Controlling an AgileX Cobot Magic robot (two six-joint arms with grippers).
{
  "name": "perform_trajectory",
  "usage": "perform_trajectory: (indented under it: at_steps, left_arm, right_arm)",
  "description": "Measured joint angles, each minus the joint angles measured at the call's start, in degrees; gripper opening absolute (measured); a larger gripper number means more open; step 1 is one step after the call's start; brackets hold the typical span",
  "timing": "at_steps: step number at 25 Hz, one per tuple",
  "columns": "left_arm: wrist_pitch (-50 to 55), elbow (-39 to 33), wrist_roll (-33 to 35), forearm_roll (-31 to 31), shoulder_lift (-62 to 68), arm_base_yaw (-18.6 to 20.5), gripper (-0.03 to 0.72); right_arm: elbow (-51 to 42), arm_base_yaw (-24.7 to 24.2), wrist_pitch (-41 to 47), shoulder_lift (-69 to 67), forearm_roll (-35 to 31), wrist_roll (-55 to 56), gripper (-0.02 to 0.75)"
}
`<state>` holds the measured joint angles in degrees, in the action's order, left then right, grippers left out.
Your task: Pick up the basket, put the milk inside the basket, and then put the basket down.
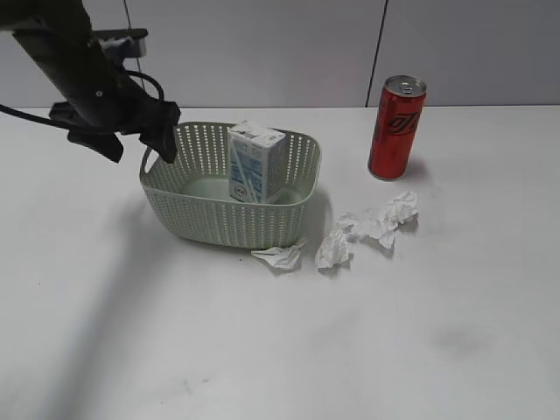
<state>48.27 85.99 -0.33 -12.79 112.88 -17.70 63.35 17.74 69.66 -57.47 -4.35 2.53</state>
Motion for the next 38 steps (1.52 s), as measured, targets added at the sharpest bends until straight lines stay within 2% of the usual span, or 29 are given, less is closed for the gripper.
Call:
perform_trajectory:
  at_steps: [4, 10, 13, 19, 22, 29, 34, 38]
  left_arm:
    - [4.32, 0.00, 0.00, 2.74, -6.47, 0.00, 0.621]
    - [16.42, 0.05, 0.00, 7.49, -16.26, 0.00, 0.620]
    - [20.51, 0.05, 0.00, 8.31, -20.31, 0.00, 0.615]
    - [21.26, -1.98, 0.00, 8.81, -28.33, -0.04, 0.601]
    - [21.32, -7.29, 0.00, 8.86, -33.91, -0.06, 0.594]
    - [21.44, -28.12, 0.00, 9.11, -51.27, -0.11, 0.589]
    - [18.77, -42.01, 0.00, 9.75, -65.16, -0.11, 0.589]
    - [17.01, -50.46, 0.86, 9.99, -75.80, -0.11, 0.589]
  right_arm:
    - [-0.04, 0.00, 0.00, 0.33, 0.00, 0.00, 0.594]
    - [-2.16, 0.00, 0.00, 6.60, 0.00, 0.00, 0.624]
    - [-5.52, 0.00, 0.00, 11.35, 0.00, 0.00, 0.627]
    - [-14.93, 0.00, 0.00, 22.66, 0.00, 0.00, 0.629]
    - [-20.47, 0.00, -0.33, 27.74, 0.00, 0.00, 0.629]
    - [-30.81, 0.00, -2.56, 34.68, 0.07, 0.00, 0.622]
    - [-33.04, 0.00, -7.18, 35.35, 0.60, 0.00, 0.608]
    - [-34.33, 0.00, -9.43, 35.35, 1.01, 0.01, 0.596]
